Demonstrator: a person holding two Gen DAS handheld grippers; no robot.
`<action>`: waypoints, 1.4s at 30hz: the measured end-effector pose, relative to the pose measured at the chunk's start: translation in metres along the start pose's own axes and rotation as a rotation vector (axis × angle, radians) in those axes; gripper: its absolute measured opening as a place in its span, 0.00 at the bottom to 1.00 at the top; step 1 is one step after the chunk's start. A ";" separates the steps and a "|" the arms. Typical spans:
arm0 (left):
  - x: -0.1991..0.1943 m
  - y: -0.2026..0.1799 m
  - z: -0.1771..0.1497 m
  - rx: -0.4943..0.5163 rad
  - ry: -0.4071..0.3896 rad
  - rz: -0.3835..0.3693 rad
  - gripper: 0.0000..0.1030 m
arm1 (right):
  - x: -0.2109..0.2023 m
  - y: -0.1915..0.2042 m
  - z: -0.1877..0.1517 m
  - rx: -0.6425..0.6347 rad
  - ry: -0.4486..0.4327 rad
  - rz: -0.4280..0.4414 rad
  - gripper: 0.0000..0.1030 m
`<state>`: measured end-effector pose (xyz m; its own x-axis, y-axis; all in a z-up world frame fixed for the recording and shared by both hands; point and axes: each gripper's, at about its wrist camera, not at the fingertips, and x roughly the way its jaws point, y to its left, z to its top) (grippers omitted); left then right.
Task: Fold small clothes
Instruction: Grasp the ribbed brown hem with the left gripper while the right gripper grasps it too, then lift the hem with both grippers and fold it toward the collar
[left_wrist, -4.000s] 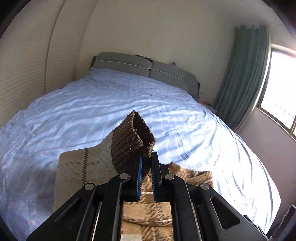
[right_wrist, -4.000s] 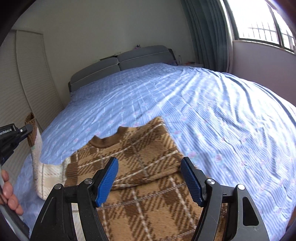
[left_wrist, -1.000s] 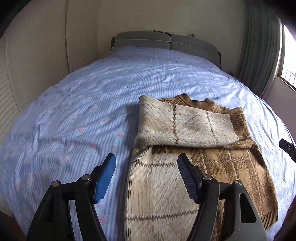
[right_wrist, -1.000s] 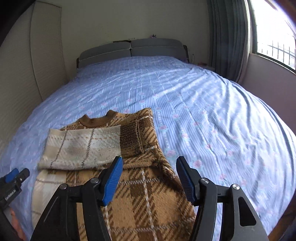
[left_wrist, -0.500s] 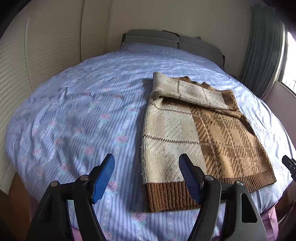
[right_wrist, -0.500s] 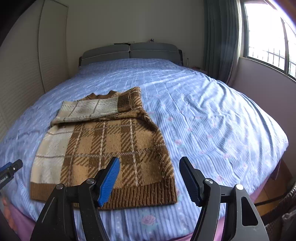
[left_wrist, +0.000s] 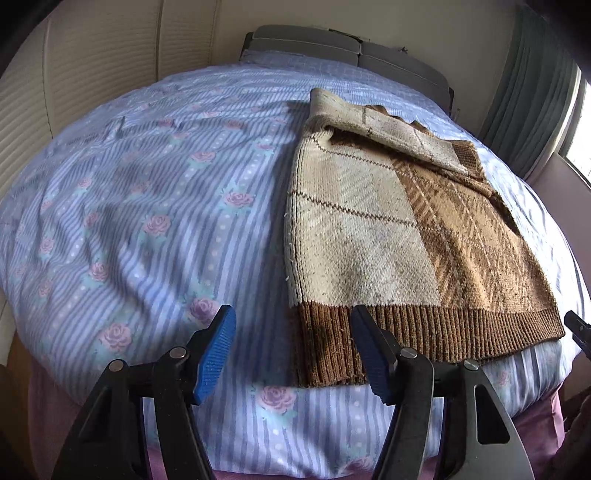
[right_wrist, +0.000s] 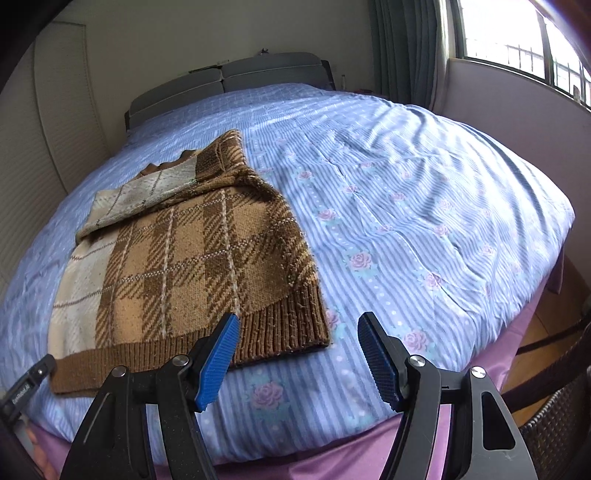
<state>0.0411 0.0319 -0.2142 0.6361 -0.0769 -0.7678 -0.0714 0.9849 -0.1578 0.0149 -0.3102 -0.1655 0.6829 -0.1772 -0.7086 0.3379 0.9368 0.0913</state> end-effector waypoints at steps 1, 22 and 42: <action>0.004 -0.001 -0.002 0.006 0.015 0.007 0.61 | 0.002 -0.002 0.001 0.008 0.008 -0.002 0.65; 0.008 -0.014 -0.010 0.062 0.062 -0.067 0.12 | 0.034 -0.024 0.001 0.141 0.117 0.132 0.18; -0.069 -0.002 0.011 0.078 -0.059 -0.080 0.10 | -0.042 -0.017 0.008 0.136 -0.025 0.249 0.09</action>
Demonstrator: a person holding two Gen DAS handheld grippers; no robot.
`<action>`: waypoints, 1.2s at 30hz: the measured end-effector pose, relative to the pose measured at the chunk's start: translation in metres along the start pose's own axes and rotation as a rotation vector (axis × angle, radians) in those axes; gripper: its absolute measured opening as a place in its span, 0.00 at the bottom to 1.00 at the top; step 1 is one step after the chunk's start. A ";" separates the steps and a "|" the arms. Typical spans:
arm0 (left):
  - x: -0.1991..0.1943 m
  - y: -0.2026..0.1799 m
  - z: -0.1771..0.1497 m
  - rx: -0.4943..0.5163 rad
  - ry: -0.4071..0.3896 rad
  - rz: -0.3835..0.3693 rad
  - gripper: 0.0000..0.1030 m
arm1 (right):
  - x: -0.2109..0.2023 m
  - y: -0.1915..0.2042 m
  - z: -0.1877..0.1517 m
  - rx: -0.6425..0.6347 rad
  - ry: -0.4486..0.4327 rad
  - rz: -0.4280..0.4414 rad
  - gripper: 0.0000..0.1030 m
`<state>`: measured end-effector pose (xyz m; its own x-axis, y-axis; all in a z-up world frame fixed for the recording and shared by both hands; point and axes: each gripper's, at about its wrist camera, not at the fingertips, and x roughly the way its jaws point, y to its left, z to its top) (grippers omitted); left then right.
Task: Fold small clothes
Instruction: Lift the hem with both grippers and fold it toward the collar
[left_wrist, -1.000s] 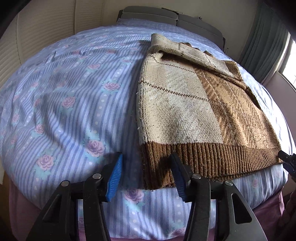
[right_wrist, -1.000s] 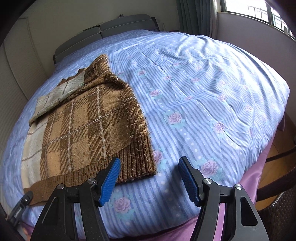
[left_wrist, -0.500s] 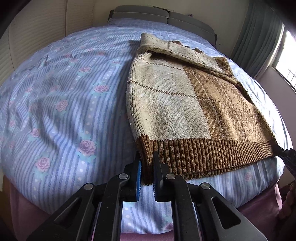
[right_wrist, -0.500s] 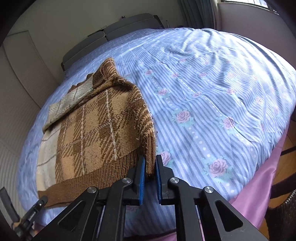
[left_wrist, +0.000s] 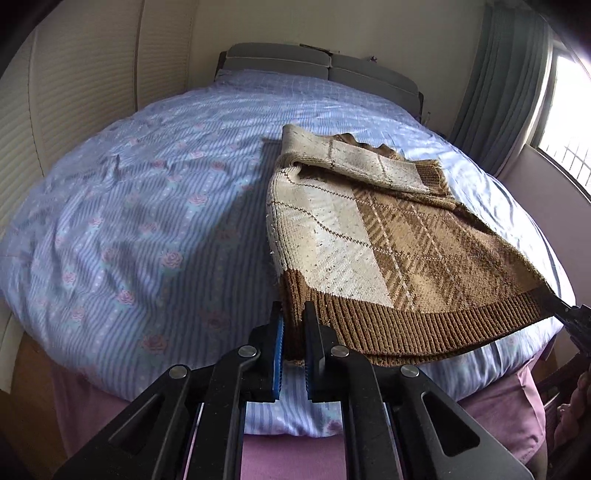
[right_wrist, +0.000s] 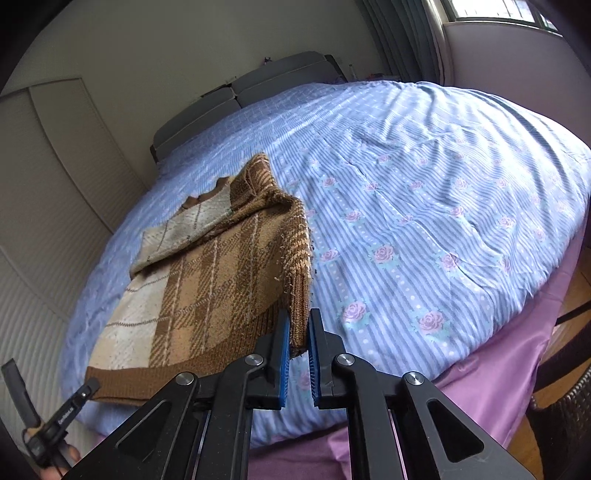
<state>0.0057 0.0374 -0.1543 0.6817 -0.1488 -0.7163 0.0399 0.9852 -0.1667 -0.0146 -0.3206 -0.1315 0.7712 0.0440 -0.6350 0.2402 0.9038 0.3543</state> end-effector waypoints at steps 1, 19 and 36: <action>0.000 0.000 -0.002 0.003 0.004 0.003 0.10 | -0.002 0.002 -0.001 -0.008 -0.003 0.007 0.09; -0.009 0.004 0.121 -0.119 -0.268 -0.055 0.10 | -0.001 0.044 0.105 0.030 -0.292 0.147 0.09; 0.176 -0.005 0.283 -0.154 -0.220 0.031 0.11 | 0.199 0.066 0.238 0.113 -0.228 0.043 0.09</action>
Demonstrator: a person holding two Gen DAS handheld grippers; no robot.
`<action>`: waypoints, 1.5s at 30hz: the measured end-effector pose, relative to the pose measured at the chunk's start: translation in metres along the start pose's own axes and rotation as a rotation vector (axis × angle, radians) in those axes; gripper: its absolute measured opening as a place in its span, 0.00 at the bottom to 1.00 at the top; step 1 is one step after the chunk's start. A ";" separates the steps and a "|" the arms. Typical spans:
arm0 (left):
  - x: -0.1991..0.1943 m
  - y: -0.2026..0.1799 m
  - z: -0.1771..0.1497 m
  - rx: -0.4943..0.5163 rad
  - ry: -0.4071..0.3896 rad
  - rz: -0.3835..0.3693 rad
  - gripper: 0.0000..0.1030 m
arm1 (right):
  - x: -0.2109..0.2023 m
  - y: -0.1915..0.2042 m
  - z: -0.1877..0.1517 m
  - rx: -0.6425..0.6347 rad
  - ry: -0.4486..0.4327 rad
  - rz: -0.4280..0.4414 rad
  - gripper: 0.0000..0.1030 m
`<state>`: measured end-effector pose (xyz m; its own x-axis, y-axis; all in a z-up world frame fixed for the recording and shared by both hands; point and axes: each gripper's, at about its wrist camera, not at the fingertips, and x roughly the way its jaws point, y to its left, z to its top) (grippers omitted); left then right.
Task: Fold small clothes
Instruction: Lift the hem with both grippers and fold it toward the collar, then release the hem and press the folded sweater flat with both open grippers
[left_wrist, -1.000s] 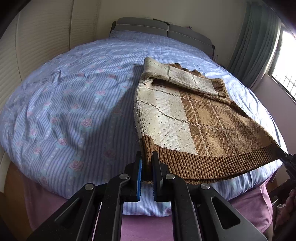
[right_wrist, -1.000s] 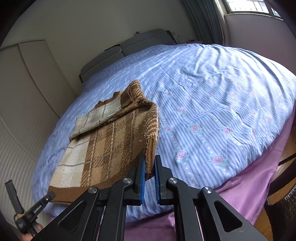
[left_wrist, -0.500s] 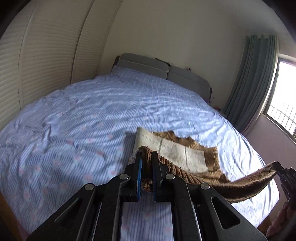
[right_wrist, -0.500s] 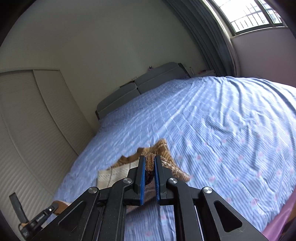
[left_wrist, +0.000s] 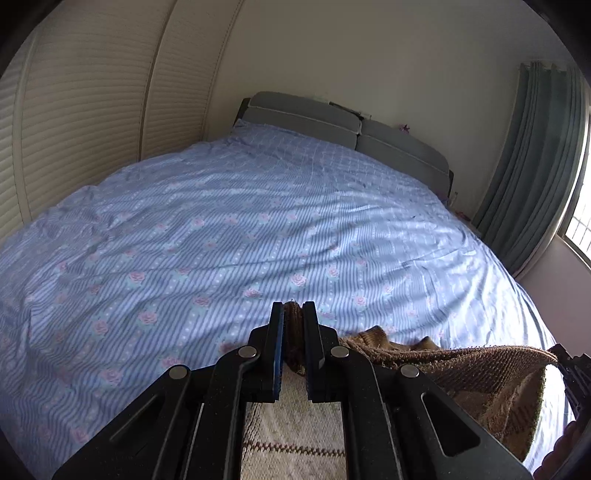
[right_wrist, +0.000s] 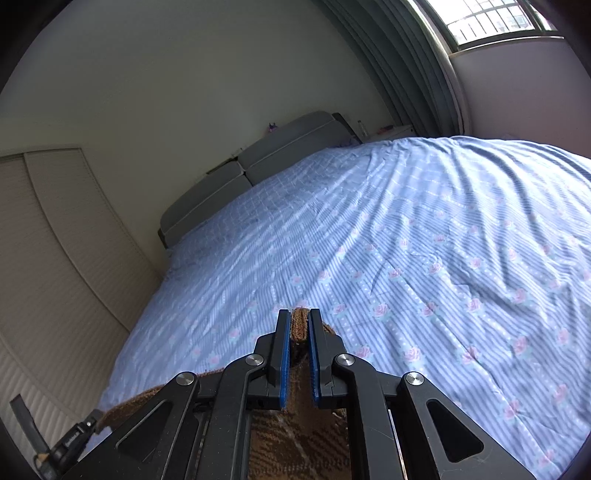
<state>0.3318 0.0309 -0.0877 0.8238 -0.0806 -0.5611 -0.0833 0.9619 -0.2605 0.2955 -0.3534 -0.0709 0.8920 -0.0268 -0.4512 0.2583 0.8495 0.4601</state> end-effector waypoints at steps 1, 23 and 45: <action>0.013 0.000 0.000 0.003 0.019 0.010 0.11 | 0.014 -0.001 -0.001 -0.005 0.019 -0.010 0.09; 0.043 -0.003 -0.021 0.161 0.072 0.094 0.58 | 0.060 -0.001 -0.019 -0.169 0.104 -0.176 0.58; 0.090 0.009 -0.049 0.159 0.221 0.150 0.67 | 0.090 0.000 -0.052 -0.399 0.211 -0.356 0.73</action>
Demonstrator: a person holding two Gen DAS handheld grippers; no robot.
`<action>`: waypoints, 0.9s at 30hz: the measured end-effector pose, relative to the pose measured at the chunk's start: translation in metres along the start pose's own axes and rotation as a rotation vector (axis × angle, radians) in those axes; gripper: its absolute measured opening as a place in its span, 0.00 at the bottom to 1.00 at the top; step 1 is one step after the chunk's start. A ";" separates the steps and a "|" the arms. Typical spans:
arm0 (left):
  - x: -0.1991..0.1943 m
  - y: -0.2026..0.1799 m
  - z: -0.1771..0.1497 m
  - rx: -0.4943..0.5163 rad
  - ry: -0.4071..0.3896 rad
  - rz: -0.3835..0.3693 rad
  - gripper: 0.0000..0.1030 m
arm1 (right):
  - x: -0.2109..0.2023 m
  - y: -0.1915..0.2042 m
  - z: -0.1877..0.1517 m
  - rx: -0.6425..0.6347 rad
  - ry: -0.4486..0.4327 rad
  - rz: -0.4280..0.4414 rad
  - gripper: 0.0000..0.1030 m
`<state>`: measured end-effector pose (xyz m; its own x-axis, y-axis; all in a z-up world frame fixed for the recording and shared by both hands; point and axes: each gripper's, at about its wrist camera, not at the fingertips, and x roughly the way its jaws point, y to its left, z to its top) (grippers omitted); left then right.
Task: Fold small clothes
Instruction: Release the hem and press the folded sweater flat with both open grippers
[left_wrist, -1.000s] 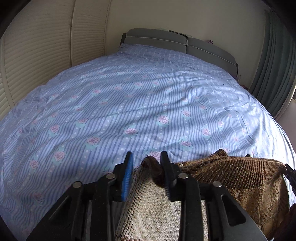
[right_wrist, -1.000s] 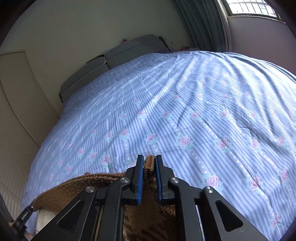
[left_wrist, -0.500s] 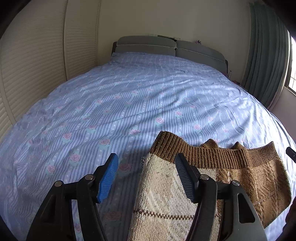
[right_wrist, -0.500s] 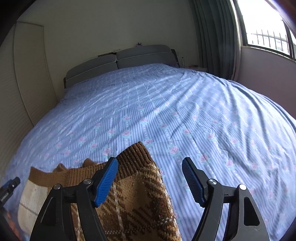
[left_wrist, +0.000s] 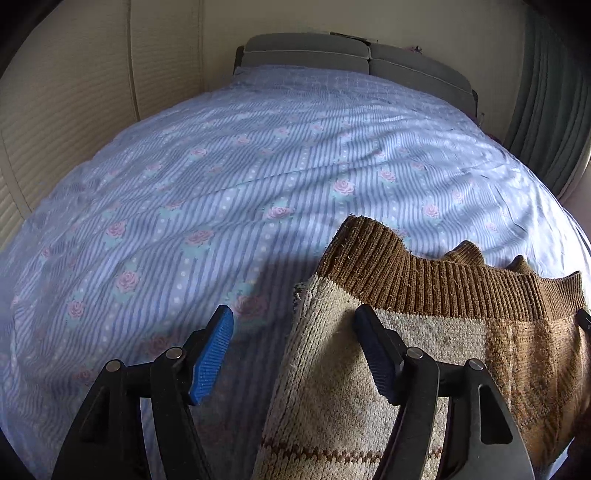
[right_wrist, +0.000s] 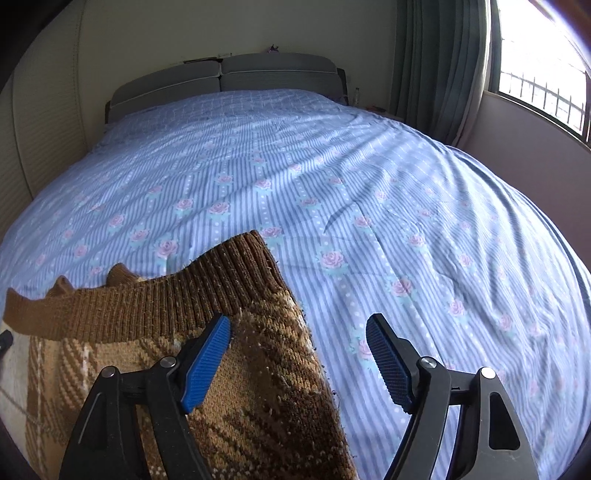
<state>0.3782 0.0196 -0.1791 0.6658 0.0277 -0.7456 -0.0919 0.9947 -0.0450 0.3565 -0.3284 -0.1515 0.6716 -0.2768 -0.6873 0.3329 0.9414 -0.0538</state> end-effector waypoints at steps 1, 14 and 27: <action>0.001 0.000 0.000 0.001 0.000 0.003 0.67 | 0.003 -0.001 -0.001 0.002 0.007 0.000 0.73; -0.089 -0.048 -0.013 0.120 -0.179 -0.100 0.66 | -0.074 -0.001 -0.021 0.101 -0.092 0.237 0.74; -0.049 -0.058 -0.047 0.114 -0.015 -0.150 0.67 | -0.052 0.034 -0.056 -0.037 0.033 0.202 0.74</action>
<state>0.3162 -0.0439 -0.1715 0.6770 -0.1208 -0.7260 0.0929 0.9926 -0.0786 0.2957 -0.2708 -0.1585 0.6997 -0.0754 -0.7104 0.1685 0.9838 0.0616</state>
